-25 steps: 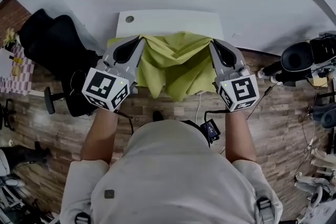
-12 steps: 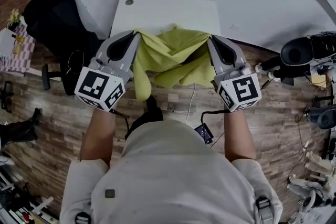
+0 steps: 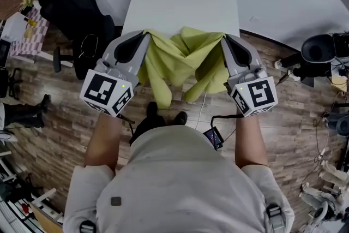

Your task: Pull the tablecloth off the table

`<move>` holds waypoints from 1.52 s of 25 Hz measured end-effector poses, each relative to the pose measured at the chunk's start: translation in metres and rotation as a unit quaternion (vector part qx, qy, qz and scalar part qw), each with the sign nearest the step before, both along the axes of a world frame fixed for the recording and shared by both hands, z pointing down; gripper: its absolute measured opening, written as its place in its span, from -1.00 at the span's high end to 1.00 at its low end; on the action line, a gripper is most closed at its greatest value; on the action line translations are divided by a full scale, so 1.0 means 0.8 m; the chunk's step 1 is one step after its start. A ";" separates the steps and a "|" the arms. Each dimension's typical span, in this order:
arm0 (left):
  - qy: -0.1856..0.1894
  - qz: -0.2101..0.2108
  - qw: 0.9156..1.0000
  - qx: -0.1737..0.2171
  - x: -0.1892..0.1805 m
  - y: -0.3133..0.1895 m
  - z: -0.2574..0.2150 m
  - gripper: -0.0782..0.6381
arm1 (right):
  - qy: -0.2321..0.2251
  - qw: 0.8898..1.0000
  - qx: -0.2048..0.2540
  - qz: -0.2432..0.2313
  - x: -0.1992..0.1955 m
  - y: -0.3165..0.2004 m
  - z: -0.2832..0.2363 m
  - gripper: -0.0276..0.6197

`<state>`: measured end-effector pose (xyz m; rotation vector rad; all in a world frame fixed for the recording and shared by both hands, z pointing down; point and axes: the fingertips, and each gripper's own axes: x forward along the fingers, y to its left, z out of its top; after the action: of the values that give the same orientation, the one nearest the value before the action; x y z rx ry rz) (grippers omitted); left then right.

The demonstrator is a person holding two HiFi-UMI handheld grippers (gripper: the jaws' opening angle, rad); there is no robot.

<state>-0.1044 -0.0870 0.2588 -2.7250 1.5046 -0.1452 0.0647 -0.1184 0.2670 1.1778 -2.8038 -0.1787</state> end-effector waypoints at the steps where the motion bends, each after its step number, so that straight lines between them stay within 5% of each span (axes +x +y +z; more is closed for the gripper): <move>1: 0.002 0.001 1.000 0.000 -0.002 0.006 0.000 0.77 | -0.001 1.000 0.001 0.000 -0.004 0.008 -0.001 0.86; 16: 0.040 0.063 0.997 0.009 -0.084 0.115 -0.005 0.76 | 0.012 0.999 0.011 0.048 -0.089 0.142 -0.009 0.86; 28: 0.029 0.129 0.991 0.007 -0.184 0.234 0.002 0.76 | 0.004 0.994 0.005 0.105 -0.192 0.278 0.005 0.86; 38: 0.058 0.128 0.990 0.022 -0.214 0.280 -0.008 0.76 | 0.003 0.993 0.016 0.121 -0.219 0.336 -0.003 0.86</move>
<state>-0.2753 0.1369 0.2523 -2.9033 1.1485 0.0521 -0.1105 0.1504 0.2650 1.5074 -2.6319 -0.2066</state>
